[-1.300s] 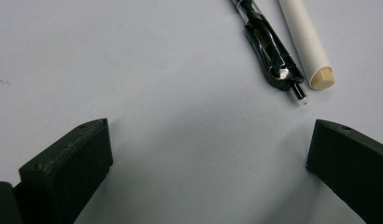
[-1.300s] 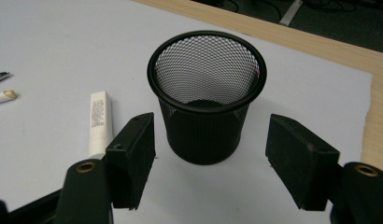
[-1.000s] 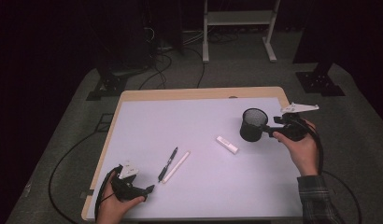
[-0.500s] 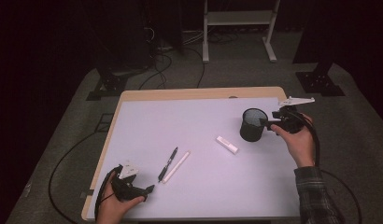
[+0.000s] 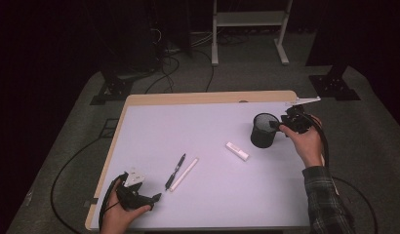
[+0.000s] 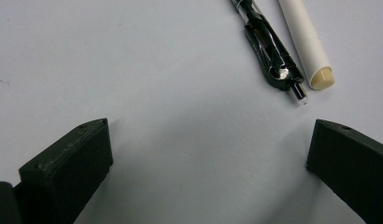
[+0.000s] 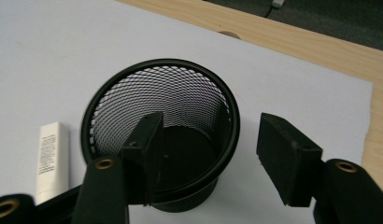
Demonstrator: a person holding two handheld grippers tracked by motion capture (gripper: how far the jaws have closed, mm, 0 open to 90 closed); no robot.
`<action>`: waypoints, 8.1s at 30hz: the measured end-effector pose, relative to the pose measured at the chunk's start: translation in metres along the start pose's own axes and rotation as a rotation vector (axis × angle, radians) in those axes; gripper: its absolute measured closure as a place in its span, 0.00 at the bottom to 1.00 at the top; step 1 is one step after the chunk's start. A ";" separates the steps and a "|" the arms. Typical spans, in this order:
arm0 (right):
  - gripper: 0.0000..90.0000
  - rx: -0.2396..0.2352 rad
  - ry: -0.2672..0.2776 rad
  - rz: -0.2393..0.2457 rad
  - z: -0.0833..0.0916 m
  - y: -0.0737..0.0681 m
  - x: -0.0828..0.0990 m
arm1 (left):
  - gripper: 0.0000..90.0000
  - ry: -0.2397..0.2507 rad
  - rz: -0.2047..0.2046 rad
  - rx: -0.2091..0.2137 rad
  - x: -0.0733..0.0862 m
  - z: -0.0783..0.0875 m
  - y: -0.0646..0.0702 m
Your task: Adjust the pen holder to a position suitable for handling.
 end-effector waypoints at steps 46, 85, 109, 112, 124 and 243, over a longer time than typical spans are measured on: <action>0.86 0.003 -0.124 -0.080 -0.030 0.012 0.001 | 0.00 0.001 -0.001 -0.001 0.000 0.000 0.000; 0.90 -0.053 -0.067 -0.033 0.010 -0.019 -0.007 | 0.00 0.001 0.000 -0.001 0.000 0.000 0.000; 0.90 -0.146 -0.043 0.020 0.027 -0.065 0.003 | 0.00 0.001 -0.001 -0.001 0.000 0.000 0.000; 0.90 -0.154 -0.036 0.029 0.029 -0.070 0.004 | 0.00 0.003 0.003 0.000 0.000 0.000 0.000; 0.90 -0.201 -0.045 0.058 0.027 -0.095 0.012 | 0.00 0.000 0.000 -0.001 0.000 0.000 0.000; 0.56 -0.468 -0.156 0.291 0.003 -0.233 0.048 | 0.00 0.000 0.005 0.000 0.000 0.000 0.001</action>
Point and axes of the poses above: each handheld gripper's, and its own axes: z roughly backward along the jaws, x roughly out of its underside, y roughly to its right, the point moved 8 cm from there along -z, roughly forward along the jaws, and after that the axes turned 5 degrees about -x, right-handed, at the moved point
